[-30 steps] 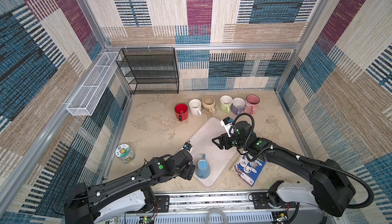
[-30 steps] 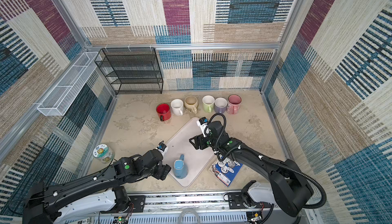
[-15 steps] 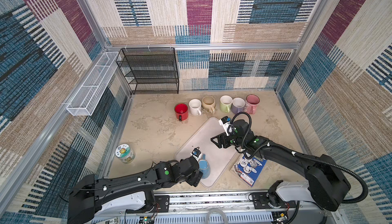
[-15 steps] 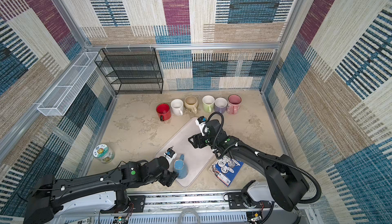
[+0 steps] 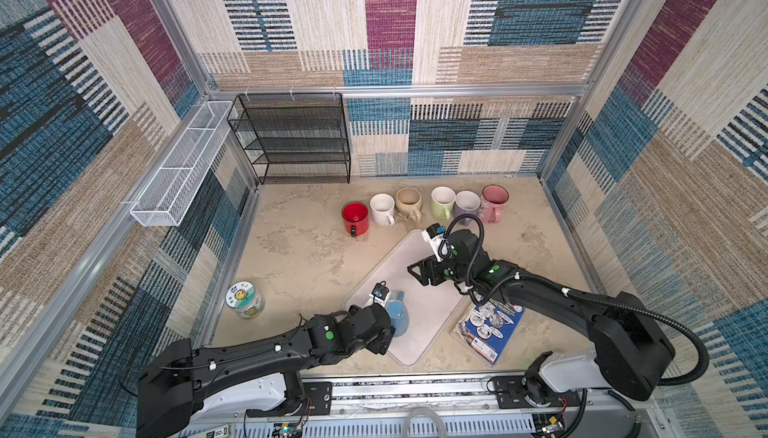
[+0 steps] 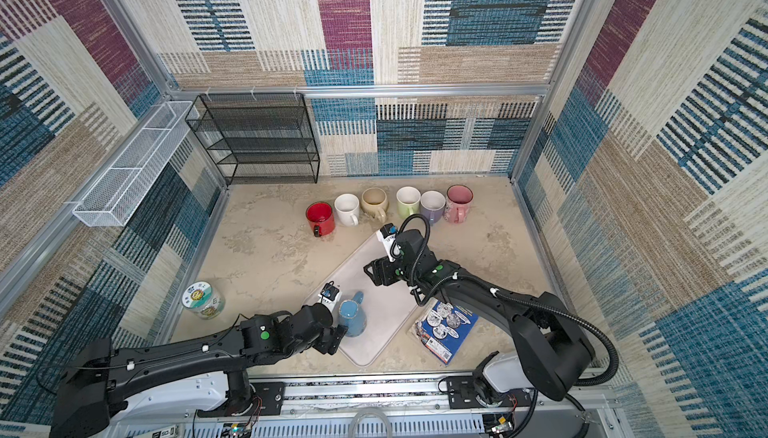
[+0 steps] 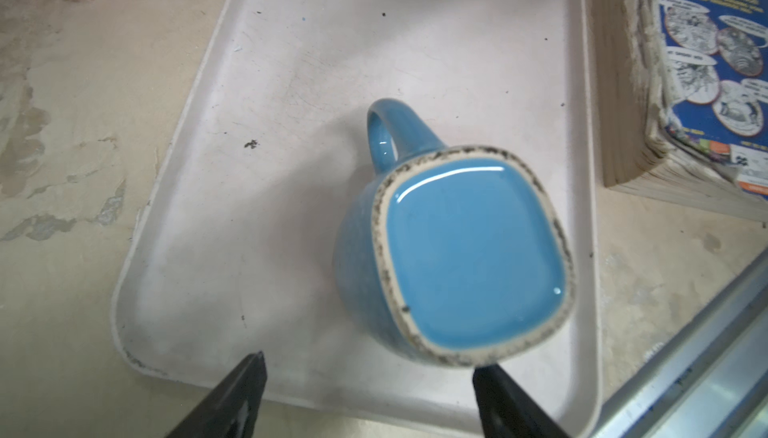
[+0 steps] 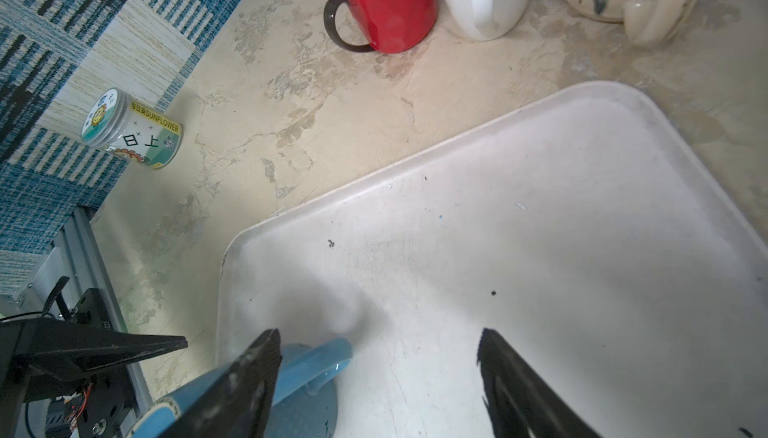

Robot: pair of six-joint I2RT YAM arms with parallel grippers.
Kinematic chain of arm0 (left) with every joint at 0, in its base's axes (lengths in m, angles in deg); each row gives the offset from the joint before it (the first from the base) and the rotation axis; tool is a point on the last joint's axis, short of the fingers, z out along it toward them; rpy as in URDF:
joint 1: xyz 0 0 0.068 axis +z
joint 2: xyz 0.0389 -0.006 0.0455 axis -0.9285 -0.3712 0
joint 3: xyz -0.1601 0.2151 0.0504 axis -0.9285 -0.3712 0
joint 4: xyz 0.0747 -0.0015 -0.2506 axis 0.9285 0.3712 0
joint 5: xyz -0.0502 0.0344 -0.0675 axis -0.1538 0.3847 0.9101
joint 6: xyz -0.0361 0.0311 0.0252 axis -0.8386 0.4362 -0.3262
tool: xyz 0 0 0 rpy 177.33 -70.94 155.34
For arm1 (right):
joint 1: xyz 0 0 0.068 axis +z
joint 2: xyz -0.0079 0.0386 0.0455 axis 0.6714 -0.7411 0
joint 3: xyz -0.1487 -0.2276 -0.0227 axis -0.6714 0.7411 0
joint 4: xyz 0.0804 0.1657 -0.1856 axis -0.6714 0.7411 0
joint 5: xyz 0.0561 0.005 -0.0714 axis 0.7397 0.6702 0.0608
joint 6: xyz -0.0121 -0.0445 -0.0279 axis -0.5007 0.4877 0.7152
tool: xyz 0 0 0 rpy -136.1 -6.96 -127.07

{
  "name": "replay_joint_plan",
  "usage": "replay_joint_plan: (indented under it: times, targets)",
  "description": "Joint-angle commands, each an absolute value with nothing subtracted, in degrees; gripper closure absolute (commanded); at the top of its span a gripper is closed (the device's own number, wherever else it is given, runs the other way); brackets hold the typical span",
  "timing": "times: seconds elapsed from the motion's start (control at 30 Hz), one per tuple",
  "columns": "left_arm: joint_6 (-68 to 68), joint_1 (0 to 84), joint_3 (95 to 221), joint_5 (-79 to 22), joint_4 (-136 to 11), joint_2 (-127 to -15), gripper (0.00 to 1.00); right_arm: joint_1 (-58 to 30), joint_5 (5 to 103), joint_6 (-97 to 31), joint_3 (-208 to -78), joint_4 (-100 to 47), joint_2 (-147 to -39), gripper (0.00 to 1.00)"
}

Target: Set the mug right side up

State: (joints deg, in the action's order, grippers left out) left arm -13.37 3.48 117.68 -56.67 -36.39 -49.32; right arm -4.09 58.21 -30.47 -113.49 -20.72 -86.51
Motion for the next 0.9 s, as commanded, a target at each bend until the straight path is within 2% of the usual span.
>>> replay_joint_plan:
  times: [0.0,0.27,0.57,0.87]
  targets:
    - [-14.0,4.8,117.0,-58.3,-37.8,-49.0,0.18,-2.4,53.4,-29.2,-117.2,-17.9,-89.3,0.23]
    - [-13.3,10.8,115.7,-55.7,-40.8,-49.1,0.18,0.3,46.7,-27.1,-127.6,-9.7,-98.7,0.23]
    - [-10.4,16.5,118.4,-51.1,-44.2,-52.9,0.18,0.3,43.6,-27.2,-129.4,-7.5,-101.7,0.25]
    - [-9.1,17.0,119.6,-49.7,-40.6,-51.3,0.19,0.4,45.1,-27.4,-126.0,-7.5,-100.9,0.27]
